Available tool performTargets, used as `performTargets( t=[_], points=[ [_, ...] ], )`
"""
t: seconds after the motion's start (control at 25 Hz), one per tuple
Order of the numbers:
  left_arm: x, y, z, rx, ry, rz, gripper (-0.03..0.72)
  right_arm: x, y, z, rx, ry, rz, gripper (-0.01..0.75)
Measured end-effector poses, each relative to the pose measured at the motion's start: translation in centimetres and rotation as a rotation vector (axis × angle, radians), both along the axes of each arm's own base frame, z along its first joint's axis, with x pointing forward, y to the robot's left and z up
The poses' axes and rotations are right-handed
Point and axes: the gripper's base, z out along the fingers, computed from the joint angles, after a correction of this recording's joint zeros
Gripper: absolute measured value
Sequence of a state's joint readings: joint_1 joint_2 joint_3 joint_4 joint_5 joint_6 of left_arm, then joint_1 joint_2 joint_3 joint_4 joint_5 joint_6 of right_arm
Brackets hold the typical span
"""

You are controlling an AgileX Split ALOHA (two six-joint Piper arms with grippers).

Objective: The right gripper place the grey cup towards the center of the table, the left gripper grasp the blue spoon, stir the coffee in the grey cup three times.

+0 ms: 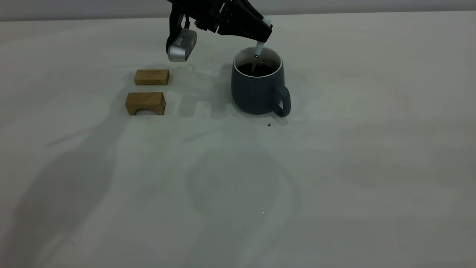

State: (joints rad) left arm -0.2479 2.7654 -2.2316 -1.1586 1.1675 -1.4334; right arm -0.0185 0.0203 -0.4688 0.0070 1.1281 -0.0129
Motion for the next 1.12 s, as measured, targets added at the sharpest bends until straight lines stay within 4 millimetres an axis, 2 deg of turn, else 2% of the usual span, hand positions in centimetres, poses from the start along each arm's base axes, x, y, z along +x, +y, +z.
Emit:
performTargets(
  t=[0.16, 0.24, 0.44, 0.52, 0.68, 0.76, 0.92, 1.0, 1.12],
  points=[
    [0.0, 0.0, 0.0, -0.005, -0.03, -0.017, 0.155, 0.0, 0.0, 0.0, 0.0, 0.0, 0.0, 0.582],
    [0.0, 0.0, 0.0, -0.01, -0.065, -0.036, 0.21, 0.0, 0.0, 0.0, 0.0, 0.0, 0.0, 0.582],
    [0.0, 0.0, 0.0, -0.023, -0.141, -0.077, 0.402, 0.0, 0.0, 0.0, 0.0, 0.0, 0.0, 0.582],
    [0.0, 0.0, 0.0, -0.025, -0.147, -0.08, 0.441, 0.0, 0.0, 0.0, 0.0, 0.0, 0.0, 0.582],
    [0.0, 0.1, 0.6, 0.0, -0.173, -0.098, 0.463, 0.0, 0.0, 0.0, 0.0, 0.0, 0.0, 0.582],
    [0.1, 0.4, 2.2, 0.049, -0.223, -0.129, 0.464, 0.0, 0.0, 0.0, 0.0, 0.0, 0.0, 0.582],
    [0.0, 1.3, 7.0, 0.187, -0.46, -0.269, 0.464, 0.0, 0.0, 0.0, 0.0, 0.0, 0.0, 0.582],
    [-0.1, 1.9, 9.3, 0.243, -0.654, -0.405, 0.464, 0.0, 0.0, 0.0, 0.0, 0.0, 0.0, 0.582],
    [-0.2, 2.9, 11.4, 0.314, -0.938, -0.663, 0.465, 0.0, 0.0, 0.0, 0.0, 0.0, 0.0, 0.582]
  ],
)
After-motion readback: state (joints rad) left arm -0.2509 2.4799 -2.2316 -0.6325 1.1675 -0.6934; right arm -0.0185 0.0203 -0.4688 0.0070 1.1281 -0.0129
